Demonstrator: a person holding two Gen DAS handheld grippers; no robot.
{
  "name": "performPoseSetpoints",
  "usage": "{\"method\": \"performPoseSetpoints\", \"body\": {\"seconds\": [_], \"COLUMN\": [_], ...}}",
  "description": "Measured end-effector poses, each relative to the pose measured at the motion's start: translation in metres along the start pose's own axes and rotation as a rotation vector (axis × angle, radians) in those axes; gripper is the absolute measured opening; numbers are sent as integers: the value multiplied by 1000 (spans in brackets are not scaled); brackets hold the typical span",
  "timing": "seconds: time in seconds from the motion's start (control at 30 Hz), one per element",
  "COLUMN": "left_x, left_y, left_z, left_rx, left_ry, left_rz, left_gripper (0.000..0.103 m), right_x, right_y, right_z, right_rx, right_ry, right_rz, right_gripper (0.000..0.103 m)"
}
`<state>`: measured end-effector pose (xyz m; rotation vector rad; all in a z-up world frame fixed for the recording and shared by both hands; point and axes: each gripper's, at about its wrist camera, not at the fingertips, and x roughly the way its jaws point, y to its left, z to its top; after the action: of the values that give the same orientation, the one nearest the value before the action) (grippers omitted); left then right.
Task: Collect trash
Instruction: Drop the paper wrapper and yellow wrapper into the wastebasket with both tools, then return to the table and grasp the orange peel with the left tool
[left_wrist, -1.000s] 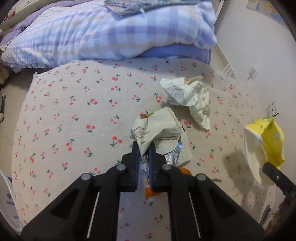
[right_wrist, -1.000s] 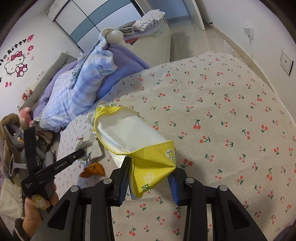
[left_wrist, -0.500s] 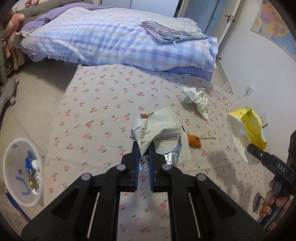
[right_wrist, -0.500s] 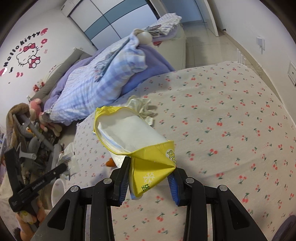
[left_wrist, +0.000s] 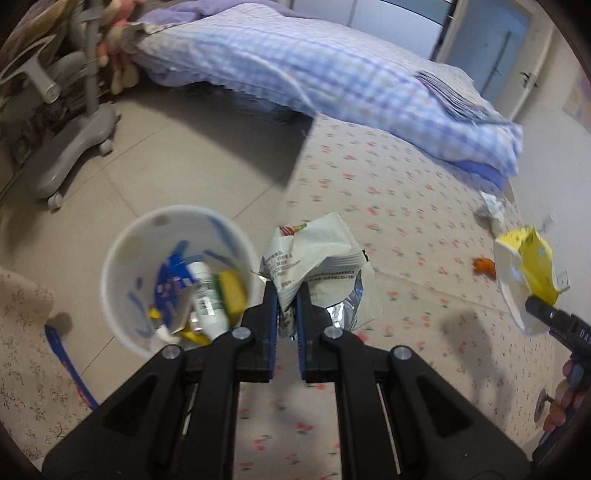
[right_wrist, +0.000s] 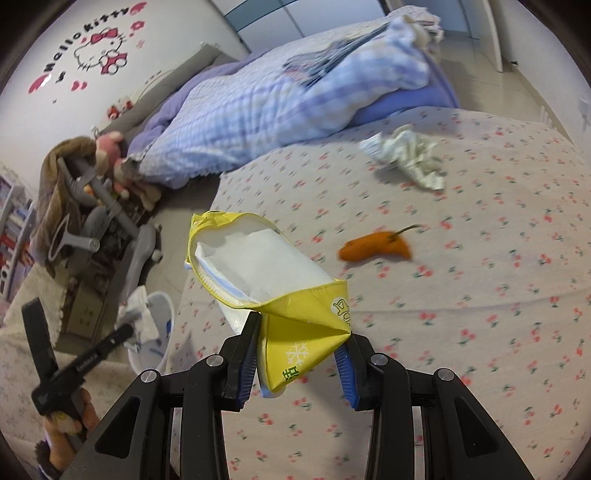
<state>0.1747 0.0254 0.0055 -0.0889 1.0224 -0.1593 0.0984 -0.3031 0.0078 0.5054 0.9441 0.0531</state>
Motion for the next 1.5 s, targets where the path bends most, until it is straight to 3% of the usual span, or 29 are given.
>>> {"method": "performPoseSetpoints", "body": {"seconds": [0.3,0.4,0.47,0.57,0.73,0.87,1.17,1.2,1.27,1.3,1.5], "left_x": [16,22,22,21,12,4,-10,-11,-15,-18,-23], "left_y": [74,85,91,101,119,137,170,174,182,186,188], "left_z": [0,2,4,1,-9,-13,-23,-24,-26,-27,-28], "left_rx": [-122,-118,-113,-134,-159,-194,-196,-199,-212,-220,-232], "left_ry": [67,75,69,71,84,90,90,91,87,85,77], "left_rz": [57,96,146,172,198,228,291,296,302,303,269], "left_gripper": [13,29,59,78,84,97,99,99,99,99,99], "right_x": [47,63,72,85,108,130,173,177,181,182,171], "right_y": [68,86,98,119,146,167,213,218,222,223,216], "right_z": [-9,-12,-13,-16,-21,-25,-42,-43,-45,-45,-41], "right_rx": [-85,-102,-114,-149,-191,-209,-239,-244,-241,-236,-268], "right_ry": [75,97,110,128,167,207,275,278,294,298,260], "right_rz": [33,48,59,74,98,123,220,233,260,264,203], "right_gripper": [38,38,38,38,39,39,44,46,60,67,68]}}
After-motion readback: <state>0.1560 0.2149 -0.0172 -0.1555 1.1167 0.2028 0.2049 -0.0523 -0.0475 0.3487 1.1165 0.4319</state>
